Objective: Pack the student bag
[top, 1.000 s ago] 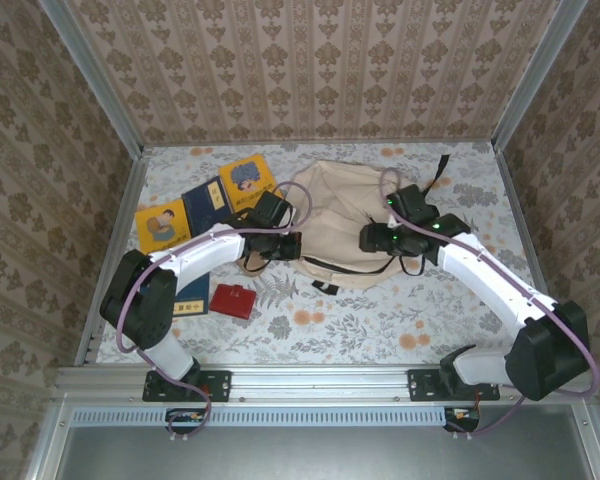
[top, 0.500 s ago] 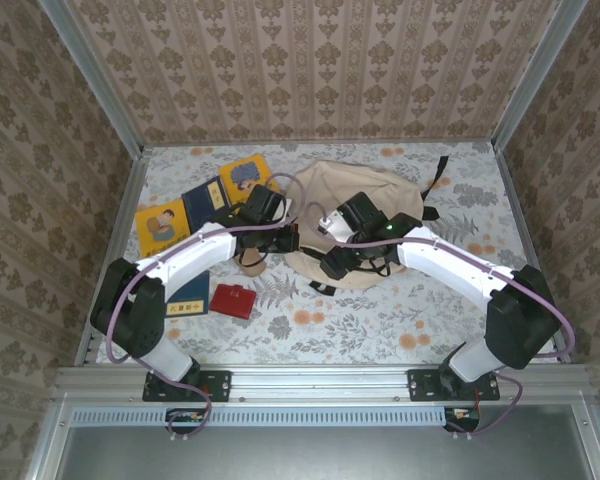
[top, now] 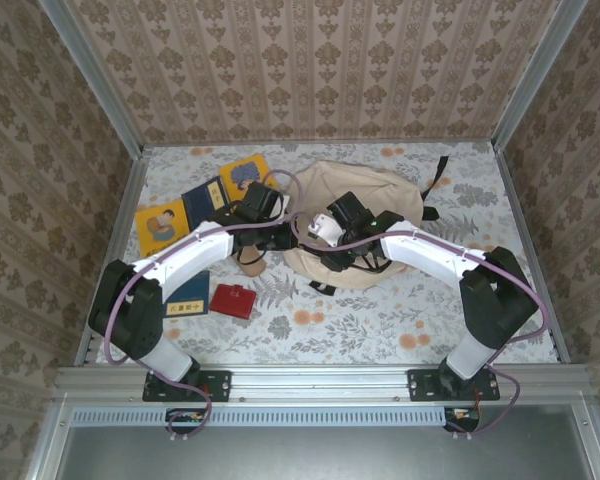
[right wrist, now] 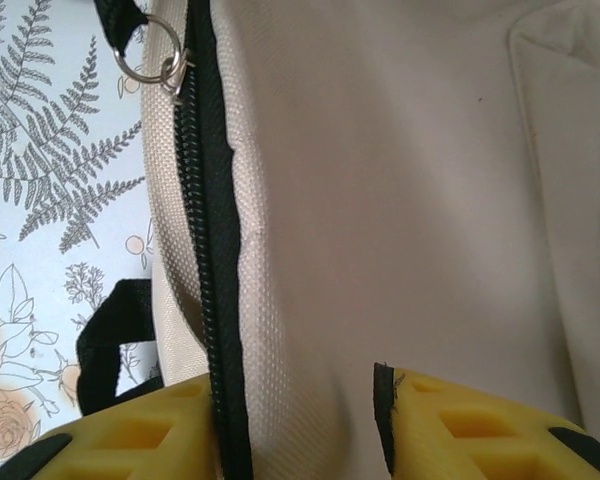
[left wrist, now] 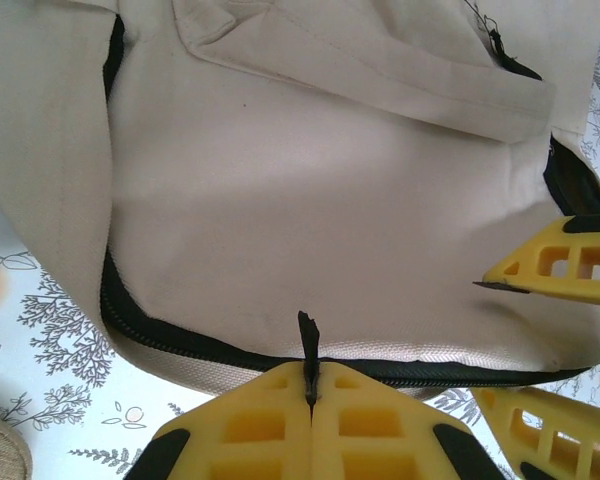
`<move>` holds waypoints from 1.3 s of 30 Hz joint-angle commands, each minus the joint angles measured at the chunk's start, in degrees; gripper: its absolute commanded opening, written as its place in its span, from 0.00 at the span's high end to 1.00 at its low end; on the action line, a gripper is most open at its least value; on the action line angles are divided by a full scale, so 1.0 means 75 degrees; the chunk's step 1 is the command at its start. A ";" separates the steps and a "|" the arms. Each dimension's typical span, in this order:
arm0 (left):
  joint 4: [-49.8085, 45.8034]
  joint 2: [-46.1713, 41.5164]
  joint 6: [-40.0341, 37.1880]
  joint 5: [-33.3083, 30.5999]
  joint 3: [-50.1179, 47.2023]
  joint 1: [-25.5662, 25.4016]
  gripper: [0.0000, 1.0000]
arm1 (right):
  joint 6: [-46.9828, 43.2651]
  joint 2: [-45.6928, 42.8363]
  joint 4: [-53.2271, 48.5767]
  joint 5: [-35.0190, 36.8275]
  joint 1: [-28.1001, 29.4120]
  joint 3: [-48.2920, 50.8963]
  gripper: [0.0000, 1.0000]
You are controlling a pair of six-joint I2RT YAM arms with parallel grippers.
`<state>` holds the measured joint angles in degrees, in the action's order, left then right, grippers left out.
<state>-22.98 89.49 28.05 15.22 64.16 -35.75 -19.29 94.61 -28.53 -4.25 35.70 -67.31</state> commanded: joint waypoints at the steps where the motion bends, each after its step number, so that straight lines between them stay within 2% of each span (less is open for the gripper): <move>1: -0.0158 -0.0306 0.0046 0.0009 -0.0005 0.0164 1.00 | -0.0211 -0.0246 0.0199 0.0291 -0.0073 -0.0159 0.57; 5: -0.0147 -0.0335 0.0013 0.0096 -0.0084 0.0254 1.00 | -0.0204 -0.0412 0.0342 0.0477 -0.0076 -0.0074 0.58; 11: -0.0083 -0.0229 0.0005 0.0295 -0.0148 0.0255 1.00 | -0.0104 -0.0505 0.0172 0.0305 -0.0079 -0.0270 0.41; 13: -0.0060 -0.0204 0.0015 0.0339 -0.0155 0.0255 1.00 | -0.0097 -0.0444 0.0113 0.0216 -0.0082 -0.0346 0.41; 16: -0.0033 -0.0192 0.0015 0.0384 -0.0154 0.0255 1.00 | -0.0172 -0.0280 0.0095 0.0284 -0.0085 -0.0422 0.47; 20: -0.0048 -0.0205 0.0021 0.0437 -0.0141 0.0255 1.00 | -0.0430 -0.0031 -0.0066 0.0482 -0.0079 -0.0569 0.59; 26: 0.0129 -0.0242 0.0114 0.0571 -0.0182 0.0287 1.00 | -0.0778 0.0155 -0.0261 0.0336 -0.0072 -0.0705 0.57; 29: 0.0165 -0.0238 0.0139 0.0515 -0.0175 0.0336 1.00 | -0.0826 0.0151 -0.0468 0.0459 -0.0073 -0.0650 0.62; 33: 0.0116 -0.0258 0.0043 0.0318 -0.0175 0.0450 1.00 | -0.0805 -0.0147 -0.0344 0.0862 -0.0073 -0.0311 0.73; 39: 0.0016 -0.0217 -0.0126 0.0127 -0.0166 0.0853 1.00 | -0.0536 -0.0969 0.0176 0.1409 -0.0061 0.0392 0.80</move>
<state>-22.50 89.19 28.42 17.98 63.37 -31.51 -24.01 91.46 -28.42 2.20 35.40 -66.46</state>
